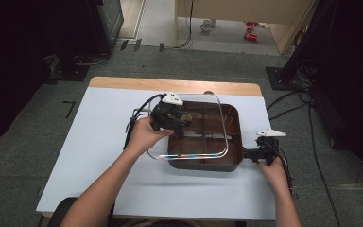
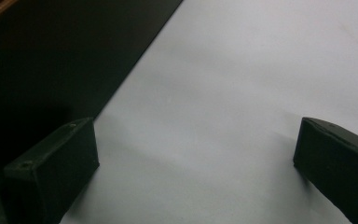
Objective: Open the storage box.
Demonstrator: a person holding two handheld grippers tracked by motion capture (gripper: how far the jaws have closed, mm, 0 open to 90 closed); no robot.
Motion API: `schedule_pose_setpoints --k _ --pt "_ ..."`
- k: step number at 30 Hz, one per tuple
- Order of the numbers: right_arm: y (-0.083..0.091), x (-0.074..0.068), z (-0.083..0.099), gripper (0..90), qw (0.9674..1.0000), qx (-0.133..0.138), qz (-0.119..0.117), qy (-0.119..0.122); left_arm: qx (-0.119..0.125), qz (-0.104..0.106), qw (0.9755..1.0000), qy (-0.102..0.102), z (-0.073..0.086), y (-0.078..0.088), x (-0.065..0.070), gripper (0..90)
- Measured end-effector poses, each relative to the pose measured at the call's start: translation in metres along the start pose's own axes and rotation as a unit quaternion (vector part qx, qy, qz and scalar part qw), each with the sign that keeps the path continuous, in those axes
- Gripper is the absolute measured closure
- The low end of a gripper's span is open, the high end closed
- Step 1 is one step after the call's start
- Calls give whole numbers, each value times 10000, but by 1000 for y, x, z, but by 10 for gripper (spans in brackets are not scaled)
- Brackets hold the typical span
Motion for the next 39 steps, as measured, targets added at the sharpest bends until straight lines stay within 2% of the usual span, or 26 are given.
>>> schedule_pose_setpoints --k 5,13,18,25,32,34,36,37,39 --pt "0 0 0 0 10000 -6 -3 -2 35 -117 9996 242 20 18 -13 592" --pt "0 0 0 0 10000 -5 -4 -1 -19 -405 9983 426 45 35 -28 592" --pt "0 0 0 0 10000 -1 -2 -8 8 -477 9973 560 57 43 -36 592" --pt "0 0 0 0 10000 -6 -6 -7 30 -638 9953 731 75 59 -53 593" --pt "0 0 0 0 10000 -5 -4 -5 52 -704 9933 913 89 70 -68 592" --pt "0 0 0 0 10000 -6 -4 -2 37 -795 9920 981 96 76 -76 592" --pt "0 0 0 0 10000 -5 -3 -5 51 -810 9917 999 98 78 -78 593" --pt "0 0 0 0 10000 -6 -3 -3 102 -827 9906 1087 102 82 -84 592" --pt "0 0 0 0 10000 -5 -3 -7 118 -833 9898 1146 106 86 -89 592"
Point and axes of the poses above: each handheld gripper's, and its own axes: y roughly backward along the jaws, z roughly out of its underside, x roughly to its right, the point moved 2 cm from there along -y, roughly forward along the jaws, and after that the axes turned 8 degrees about -x, right-handed, at the moved point
